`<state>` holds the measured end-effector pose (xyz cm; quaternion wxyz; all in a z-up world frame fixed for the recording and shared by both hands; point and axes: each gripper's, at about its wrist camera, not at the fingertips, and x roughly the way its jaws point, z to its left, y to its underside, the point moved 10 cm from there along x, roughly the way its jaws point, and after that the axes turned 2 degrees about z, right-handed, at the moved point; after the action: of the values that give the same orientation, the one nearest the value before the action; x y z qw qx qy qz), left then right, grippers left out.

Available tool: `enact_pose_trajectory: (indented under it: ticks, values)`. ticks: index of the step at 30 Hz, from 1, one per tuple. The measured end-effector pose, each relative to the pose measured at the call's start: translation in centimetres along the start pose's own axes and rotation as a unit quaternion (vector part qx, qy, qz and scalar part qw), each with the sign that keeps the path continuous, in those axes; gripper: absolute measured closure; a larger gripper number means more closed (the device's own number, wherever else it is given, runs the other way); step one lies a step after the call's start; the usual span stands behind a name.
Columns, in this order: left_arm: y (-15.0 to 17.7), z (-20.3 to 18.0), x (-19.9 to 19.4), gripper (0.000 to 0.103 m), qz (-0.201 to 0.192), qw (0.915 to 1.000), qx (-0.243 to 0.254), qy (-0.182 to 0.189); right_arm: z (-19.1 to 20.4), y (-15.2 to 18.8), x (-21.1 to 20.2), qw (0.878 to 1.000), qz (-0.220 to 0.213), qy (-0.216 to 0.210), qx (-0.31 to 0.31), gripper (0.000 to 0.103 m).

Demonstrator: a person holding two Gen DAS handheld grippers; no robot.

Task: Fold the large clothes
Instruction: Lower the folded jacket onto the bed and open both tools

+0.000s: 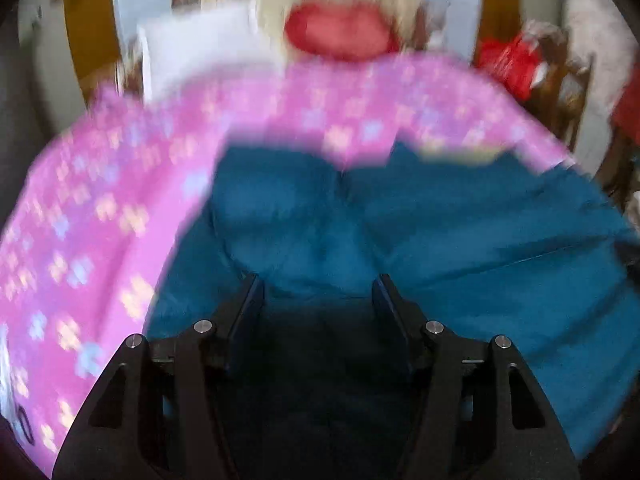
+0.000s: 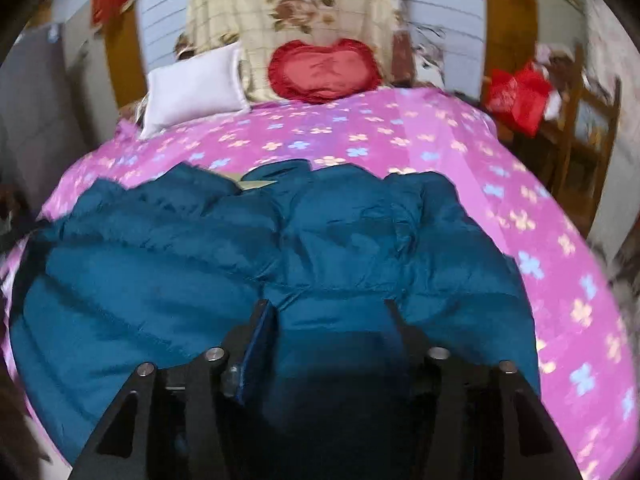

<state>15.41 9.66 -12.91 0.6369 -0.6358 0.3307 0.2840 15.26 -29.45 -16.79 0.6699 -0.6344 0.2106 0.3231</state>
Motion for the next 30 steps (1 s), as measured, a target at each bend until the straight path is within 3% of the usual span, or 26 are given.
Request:
enact_pose_trajectory:
  ticks: [4, 8, 10, 12, 14, 15, 18, 20, 22, 30]
  values:
    - [-0.2, 0.5, -2.9, 0.045, -0.022, 0.9995, -0.021, -0.001, -0.9, -0.4, -2.5, 0.999, -0.032, -0.001, 0.029, 0.042]
    - [0.9, -1.0, -8.8, 0.042, -0.074, 0.9971, 0.017, 0.004, 0.2, 1.3, -8.4, 0.996, -0.08, -0.006, 0.047, 0.036]
    - [1.8, -2.2, -12.9, 0.018, -0.126, 0.9913, 0.04, 0.001, 1.7, 3.7, -11.3, 0.995, -0.089, 0.012, 0.044, 0.019]
    - [3.1, -3.7, -16.8, 0.009, -0.187, 0.9806, 0.059, 0.006, 3.3, 6.3, -13.2, 0.995, -0.083, 0.03, 0.04, 0.016]
    - [4.6, -5.4, -19.4, 0.0, -0.218, 0.9728, 0.075, 0.023, 4.3, 8.8, -14.4, 0.996, -0.066, 0.045, 0.04, 0.016]
    - [5.4, -6.0, -20.3, 0.0, -0.222, 0.9712, 0.078, 0.038, 4.5, 10.0, -14.9, 0.996, -0.058, 0.056, 0.041, 0.016]
    - [7.3, -7.2, -20.5, 0.0, -0.193, 0.9765, 0.072, 0.063, 4.7, 13.4, -16.3, 0.993, -0.022, 0.095, 0.062, 0.016]
    - [8.4, -7.4, -20.1, 0.0, -0.174, 0.9814, 0.074, 0.029, 4.6, 14.7, -17.4, 0.992, -0.016, 0.099, 0.082, 0.016]
    - [9.2, -7.3, -20.1, 0.0, -0.166, 0.983, 0.078, 0.0, 4.6, 15.3, -18.9, 0.99, -0.022, 0.102, 0.098, 0.016]
    - [12.7, -7.5, -21.6, 0.0, -0.101, 0.9935, 0.052, 0.005, 7.6, 16.0, -24.3, 0.988, -0.056, 0.133, 0.063, 0.015]
